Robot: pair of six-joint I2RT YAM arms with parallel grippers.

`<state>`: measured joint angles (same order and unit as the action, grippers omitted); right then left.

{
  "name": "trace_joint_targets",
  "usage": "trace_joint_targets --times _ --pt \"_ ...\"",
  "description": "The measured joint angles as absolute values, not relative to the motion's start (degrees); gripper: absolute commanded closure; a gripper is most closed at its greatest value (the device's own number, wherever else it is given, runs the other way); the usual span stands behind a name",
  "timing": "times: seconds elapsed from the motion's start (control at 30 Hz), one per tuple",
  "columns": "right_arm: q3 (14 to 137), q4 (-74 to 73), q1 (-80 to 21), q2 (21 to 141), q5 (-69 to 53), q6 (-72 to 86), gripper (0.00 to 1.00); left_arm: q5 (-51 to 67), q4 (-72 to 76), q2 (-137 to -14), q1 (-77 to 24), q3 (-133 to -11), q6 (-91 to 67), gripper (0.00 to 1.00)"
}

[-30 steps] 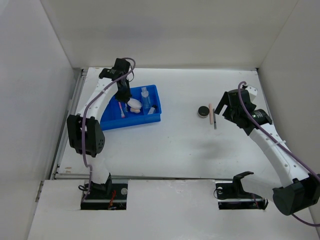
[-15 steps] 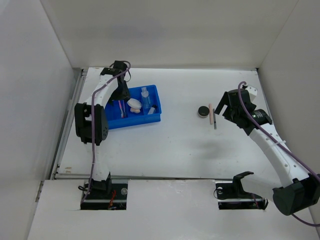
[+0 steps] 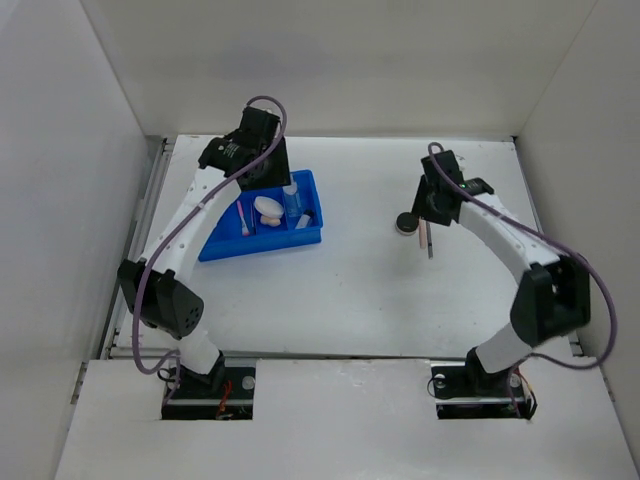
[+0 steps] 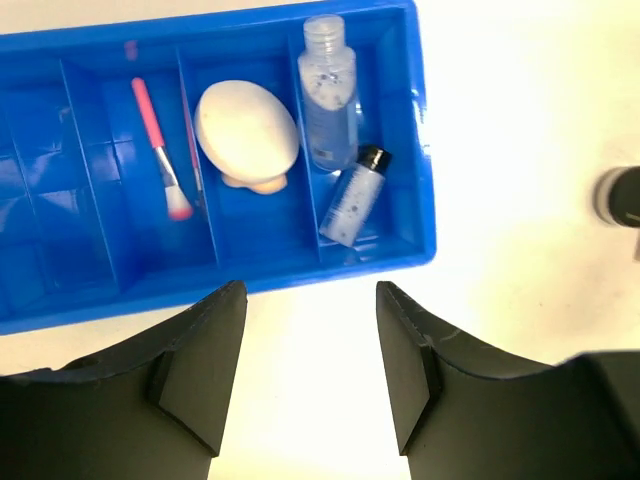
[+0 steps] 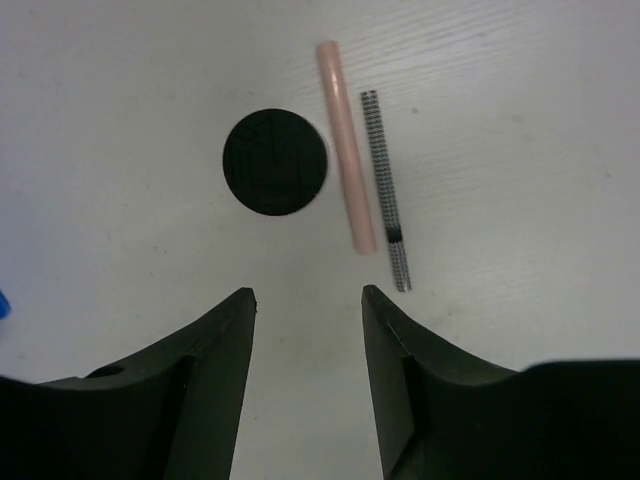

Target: Organize the makeup

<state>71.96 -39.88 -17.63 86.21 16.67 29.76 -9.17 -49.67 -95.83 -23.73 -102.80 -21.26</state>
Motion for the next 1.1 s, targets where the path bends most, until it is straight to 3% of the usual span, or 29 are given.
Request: trace_joint_targets --times 0.03,0.17,0.4,0.7,0.83,0.97,1.1 --pt "73.80 -39.16 -17.63 89.80 15.51 28.88 0.30 -9.02 -49.80 -95.02 -24.10 -102.80 -21.23 0.49" --pt "79.77 -38.59 -17.63 100.66 12.25 26.59 0.00 -8.95 -50.22 -92.86 -24.32 -100.95 -21.08 0.49" --pt "86.02 -38.54 -17.63 110.04 12.32 25.19 0.00 -9.56 -52.58 -90.98 -24.32 -95.42 -21.10 0.49" --pt "86.11 -38.52 -17.63 113.10 12.43 25.21 0.06 -13.04 -56.58 -86.00 -24.32 -94.45 -21.10 0.49" --pt "86.11 -38.37 -17.63 114.37 12.40 25.19 0.14 -14.92 -58.54 -84.07 -24.32 -96.29 -21.06 0.49" --pt "86.11 -38.17 -17.63 115.61 12.40 25.02 0.29 -16.91 -59.79 -83.50 -24.32 -98.52 -21.06 0.49" --pt "86.11 -38.02 -17.63 115.87 12.38 24.75 0.39 -18.15 -60.84 -83.44 -24.32 -99.13 -21.06 0.49"
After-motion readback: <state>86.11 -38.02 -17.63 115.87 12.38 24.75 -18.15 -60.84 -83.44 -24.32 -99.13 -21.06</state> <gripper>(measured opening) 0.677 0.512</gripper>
